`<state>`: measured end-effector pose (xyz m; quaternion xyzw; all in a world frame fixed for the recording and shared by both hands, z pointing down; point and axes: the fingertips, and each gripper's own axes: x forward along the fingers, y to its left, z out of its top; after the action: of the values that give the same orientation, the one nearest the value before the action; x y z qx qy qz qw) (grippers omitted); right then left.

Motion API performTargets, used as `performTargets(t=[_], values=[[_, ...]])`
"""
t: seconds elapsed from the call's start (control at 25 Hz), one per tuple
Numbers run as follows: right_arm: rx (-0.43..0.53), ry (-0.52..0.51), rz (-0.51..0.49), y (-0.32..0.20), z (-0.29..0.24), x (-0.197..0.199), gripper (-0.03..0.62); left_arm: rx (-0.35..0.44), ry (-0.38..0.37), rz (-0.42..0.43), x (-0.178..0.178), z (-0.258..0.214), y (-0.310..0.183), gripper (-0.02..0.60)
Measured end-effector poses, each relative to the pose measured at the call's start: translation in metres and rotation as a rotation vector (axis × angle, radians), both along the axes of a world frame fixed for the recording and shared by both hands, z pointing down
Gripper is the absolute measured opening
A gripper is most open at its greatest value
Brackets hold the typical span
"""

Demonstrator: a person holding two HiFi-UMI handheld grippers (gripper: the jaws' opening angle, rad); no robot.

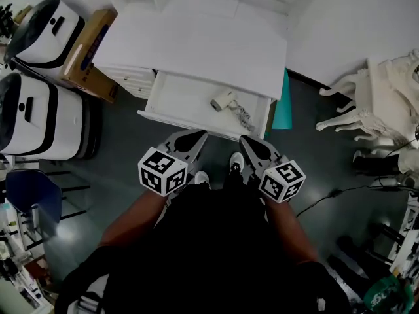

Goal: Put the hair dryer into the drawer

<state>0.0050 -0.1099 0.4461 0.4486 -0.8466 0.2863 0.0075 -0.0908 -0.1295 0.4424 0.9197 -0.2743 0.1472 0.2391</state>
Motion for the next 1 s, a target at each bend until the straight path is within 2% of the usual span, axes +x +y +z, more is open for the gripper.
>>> performTargets(t=[0.16,0.44,0.6,1.0], values=[[0.005,0.009,0.047,0.02,0.002,-0.002,0.025,-0.019,0.011,0.033,-0.003,0.008,0.012,0.005],[0.009,-0.001,0.09,0.033,-0.004,0.009,0.025,0.01,0.028,0.069,0.005,-0.003,0.019,0.005],[0.02,0.008,0.07,0.031,-0.01,0.019,0.025,0.027,0.032,0.059,0.017,-0.008,0.018,0.005],[0.039,0.053,-0.03,0.034,-0.017,0.05,0.025,0.04,0.051,-0.033,0.049,-0.016,0.028,0.005]])
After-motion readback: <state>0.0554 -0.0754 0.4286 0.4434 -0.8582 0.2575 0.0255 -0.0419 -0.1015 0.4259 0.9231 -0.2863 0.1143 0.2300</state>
